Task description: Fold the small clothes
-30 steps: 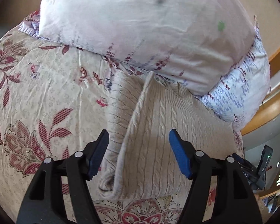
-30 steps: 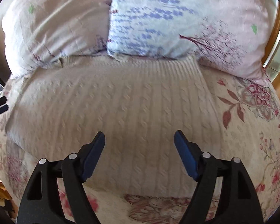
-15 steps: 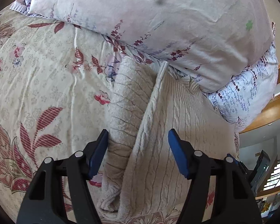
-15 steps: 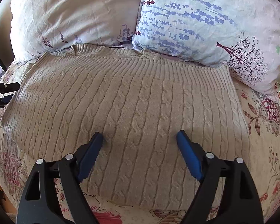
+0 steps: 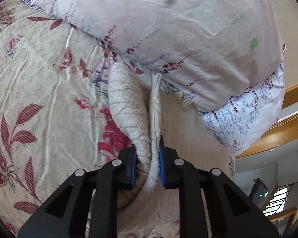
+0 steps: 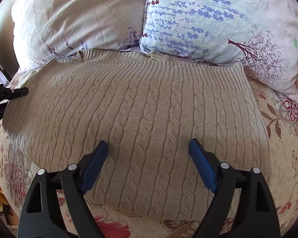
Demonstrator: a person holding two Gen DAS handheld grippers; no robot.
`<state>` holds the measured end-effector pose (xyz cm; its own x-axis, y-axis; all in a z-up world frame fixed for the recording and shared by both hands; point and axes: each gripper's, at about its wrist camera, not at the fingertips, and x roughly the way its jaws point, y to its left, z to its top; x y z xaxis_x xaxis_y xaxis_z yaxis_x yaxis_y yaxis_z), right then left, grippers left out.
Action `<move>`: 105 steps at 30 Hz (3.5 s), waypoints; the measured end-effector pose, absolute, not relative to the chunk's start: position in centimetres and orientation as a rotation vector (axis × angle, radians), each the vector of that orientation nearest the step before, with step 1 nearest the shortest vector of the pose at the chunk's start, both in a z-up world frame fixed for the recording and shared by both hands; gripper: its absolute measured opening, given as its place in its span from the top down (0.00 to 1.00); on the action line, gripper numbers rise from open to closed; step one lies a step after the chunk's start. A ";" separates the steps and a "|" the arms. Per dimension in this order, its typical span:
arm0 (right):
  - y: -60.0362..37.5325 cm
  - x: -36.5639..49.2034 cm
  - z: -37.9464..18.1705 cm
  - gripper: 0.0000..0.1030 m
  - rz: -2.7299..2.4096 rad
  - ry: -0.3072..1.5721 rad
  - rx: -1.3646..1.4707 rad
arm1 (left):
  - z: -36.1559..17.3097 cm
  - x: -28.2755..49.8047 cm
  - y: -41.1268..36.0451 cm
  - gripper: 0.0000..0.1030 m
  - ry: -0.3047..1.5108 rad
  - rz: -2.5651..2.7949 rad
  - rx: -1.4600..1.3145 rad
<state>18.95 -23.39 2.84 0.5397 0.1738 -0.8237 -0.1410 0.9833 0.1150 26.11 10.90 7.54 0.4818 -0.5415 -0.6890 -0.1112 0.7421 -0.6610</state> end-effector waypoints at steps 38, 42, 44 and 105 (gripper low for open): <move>-33.1 21.1 2.0 0.36 0.520 1.124 0.902 | 10.7 24.6 -3.7 0.40 1.044 -0.473 -0.583; -31.0 22.2 1.4 0.39 0.550 1.186 0.860 | 9.2 25.1 -2.1 0.40 1.091 -0.340 -0.507; -30.2 22.3 1.3 0.41 0.561 1.194 0.844 | 7.9 25.2 -1.7 0.39 1.129 -0.324 -0.511; -42.5 13.5 1.3 0.72 0.204 1.030 0.742 | 8.1 21.0 -10.6 0.42 1.211 -0.655 -0.320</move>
<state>13.54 -42.55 1.31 0.5203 0.4847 -0.7031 0.1806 0.7423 0.6453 21.00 -10.58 8.11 0.1995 -0.6213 -0.7577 0.2945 0.7756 -0.5584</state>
